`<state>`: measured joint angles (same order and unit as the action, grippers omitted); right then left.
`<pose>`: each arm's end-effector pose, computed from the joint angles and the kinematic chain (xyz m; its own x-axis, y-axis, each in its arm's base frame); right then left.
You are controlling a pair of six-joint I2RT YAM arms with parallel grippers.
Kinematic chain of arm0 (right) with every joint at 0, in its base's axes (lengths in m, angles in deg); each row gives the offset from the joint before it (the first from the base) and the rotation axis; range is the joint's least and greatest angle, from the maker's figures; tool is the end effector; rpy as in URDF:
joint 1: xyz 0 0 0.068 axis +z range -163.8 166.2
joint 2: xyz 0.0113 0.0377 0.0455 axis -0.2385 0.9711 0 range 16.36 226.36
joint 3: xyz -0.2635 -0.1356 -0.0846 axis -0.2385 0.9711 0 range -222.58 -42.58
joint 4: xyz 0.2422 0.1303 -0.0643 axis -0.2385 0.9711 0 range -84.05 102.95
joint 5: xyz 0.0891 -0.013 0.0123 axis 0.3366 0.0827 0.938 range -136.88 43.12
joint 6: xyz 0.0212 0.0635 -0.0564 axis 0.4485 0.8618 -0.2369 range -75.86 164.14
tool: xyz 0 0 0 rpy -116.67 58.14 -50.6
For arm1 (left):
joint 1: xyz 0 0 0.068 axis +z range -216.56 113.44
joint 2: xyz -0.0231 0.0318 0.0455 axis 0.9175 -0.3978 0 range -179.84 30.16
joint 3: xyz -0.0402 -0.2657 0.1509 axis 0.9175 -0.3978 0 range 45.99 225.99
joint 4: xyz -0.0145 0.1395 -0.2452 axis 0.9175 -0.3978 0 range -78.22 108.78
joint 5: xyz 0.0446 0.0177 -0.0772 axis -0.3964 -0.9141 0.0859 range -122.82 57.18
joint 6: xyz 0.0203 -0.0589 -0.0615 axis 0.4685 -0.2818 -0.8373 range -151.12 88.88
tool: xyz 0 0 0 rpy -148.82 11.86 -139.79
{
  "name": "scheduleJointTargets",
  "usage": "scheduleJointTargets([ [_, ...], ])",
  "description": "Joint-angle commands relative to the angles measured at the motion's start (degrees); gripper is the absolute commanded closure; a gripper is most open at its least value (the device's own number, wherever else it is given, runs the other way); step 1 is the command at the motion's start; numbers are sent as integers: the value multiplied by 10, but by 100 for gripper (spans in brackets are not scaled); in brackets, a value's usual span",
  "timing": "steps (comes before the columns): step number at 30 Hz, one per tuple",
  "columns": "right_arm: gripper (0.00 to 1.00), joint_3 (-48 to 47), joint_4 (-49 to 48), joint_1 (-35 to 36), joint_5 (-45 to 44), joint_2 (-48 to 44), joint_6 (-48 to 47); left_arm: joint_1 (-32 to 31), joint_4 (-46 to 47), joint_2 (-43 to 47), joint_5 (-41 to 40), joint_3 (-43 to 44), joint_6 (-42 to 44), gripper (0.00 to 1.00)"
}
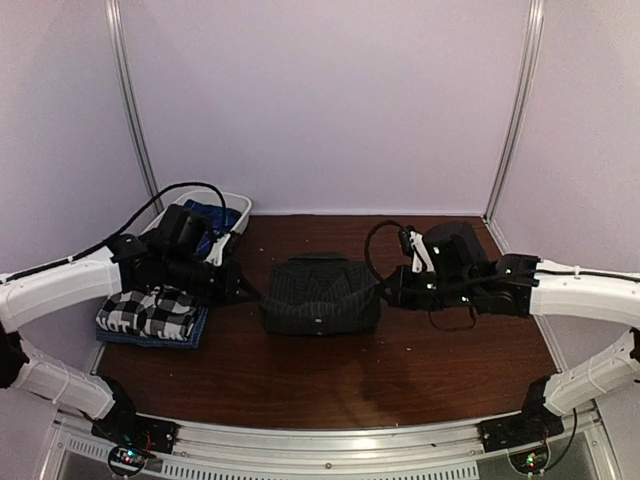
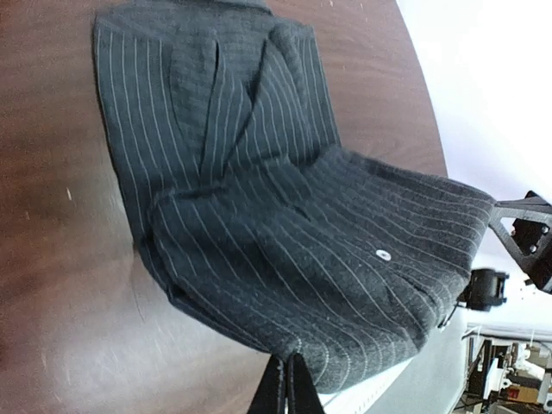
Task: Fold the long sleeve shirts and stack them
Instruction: Fold the 2/3-rectangle-folded shirt at the center of the board.
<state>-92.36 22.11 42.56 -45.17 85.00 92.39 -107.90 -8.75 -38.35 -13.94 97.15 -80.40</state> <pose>0.1682 0.2568 0.2766 -0.8427 0.0797 -0.5325 -0.3259 0.7117 0.6223 0.1992 -0.2087 0.2665 -0.9497 -0.1196 -0.2893 0.1186 0.7178 -0.6860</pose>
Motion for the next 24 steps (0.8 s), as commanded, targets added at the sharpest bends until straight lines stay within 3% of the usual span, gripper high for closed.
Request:
scheduleJointTargets([
  [1, 100, -97, -24, -127, 63, 126, -89, 108, 25, -145, 77, 130, 117, 100],
  [6, 100, -281, -76, -242, 120, 376, -154, 186, 59, -420, 138, 333, 179, 100],
  [12, 100, -474, -74, -297, 166, 612, -171, 199, 38, -687, 128, 587, 178, 100],
  [18, 100, -483, -63, -301, 169, 645, -178, 198, 56, -698, 119, 582, 163, 100],
  [24, 100, -382, -68, -296, 166, 549, -190, 194, 101, -584, 103, 426, 151, 100],
])
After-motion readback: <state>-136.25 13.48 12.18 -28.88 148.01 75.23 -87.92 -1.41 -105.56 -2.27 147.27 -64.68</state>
